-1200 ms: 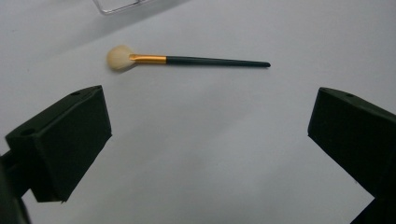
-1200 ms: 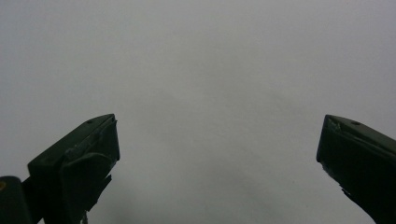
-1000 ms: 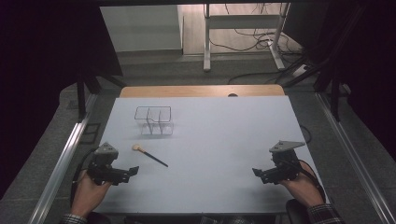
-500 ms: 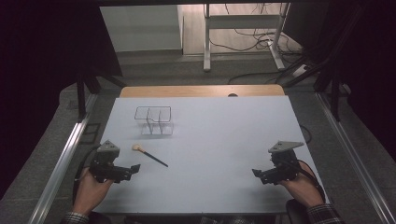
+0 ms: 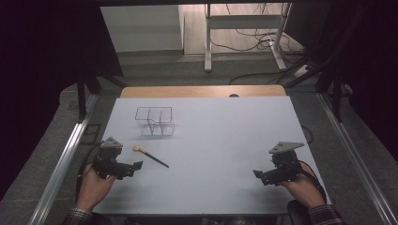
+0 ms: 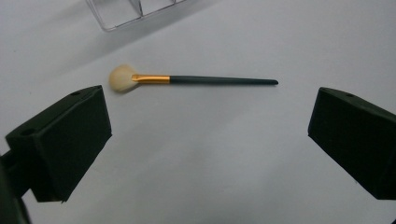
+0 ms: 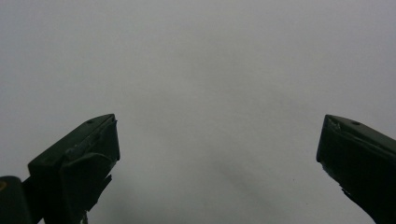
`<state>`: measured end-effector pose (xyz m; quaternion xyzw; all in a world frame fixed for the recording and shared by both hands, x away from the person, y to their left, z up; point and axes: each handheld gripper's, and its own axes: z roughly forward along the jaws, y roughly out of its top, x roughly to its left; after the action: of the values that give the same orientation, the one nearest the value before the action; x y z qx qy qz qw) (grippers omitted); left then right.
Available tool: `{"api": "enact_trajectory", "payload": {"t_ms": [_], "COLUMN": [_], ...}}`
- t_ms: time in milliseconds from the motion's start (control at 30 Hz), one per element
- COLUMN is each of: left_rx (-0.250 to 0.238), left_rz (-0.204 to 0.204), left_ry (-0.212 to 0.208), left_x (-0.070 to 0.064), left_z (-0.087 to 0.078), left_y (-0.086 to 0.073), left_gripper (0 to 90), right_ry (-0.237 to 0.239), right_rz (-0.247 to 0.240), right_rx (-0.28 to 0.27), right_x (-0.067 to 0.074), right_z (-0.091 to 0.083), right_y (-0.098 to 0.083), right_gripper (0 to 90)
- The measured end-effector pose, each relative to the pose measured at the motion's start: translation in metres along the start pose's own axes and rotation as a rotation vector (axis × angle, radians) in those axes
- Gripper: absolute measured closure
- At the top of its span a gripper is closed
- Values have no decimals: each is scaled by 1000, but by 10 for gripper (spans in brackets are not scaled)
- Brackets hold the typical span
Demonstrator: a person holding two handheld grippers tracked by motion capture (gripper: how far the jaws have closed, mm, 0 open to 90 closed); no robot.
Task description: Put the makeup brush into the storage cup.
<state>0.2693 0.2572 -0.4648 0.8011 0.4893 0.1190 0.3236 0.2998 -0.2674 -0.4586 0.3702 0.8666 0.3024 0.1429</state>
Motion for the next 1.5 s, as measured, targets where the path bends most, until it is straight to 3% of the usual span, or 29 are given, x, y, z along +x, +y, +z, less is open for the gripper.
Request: {"api": "enact_trajectory", "payload": {"t_ms": [300,633,1033,1500], "left_rx": [-16,-24,0,74], "left_rz": [34,46,39,27], "left_ry": [4,-15,-26,23], "left_x": [-1,-2,-5,-11], "left_z": [9,15,29,40], "left_y": [8,16,32,49], "left_gripper": [0,0,0,0], "right_ry": [1,3,5,7], "right_rz": [3,1,1,2], "right_rx": [0,4,6,12], "right_x": [0,0,-1,0], "right_z": [0,1,1,2], "right_y": [0,0,0,0], "right_gripper": [0,0,0,0]}}
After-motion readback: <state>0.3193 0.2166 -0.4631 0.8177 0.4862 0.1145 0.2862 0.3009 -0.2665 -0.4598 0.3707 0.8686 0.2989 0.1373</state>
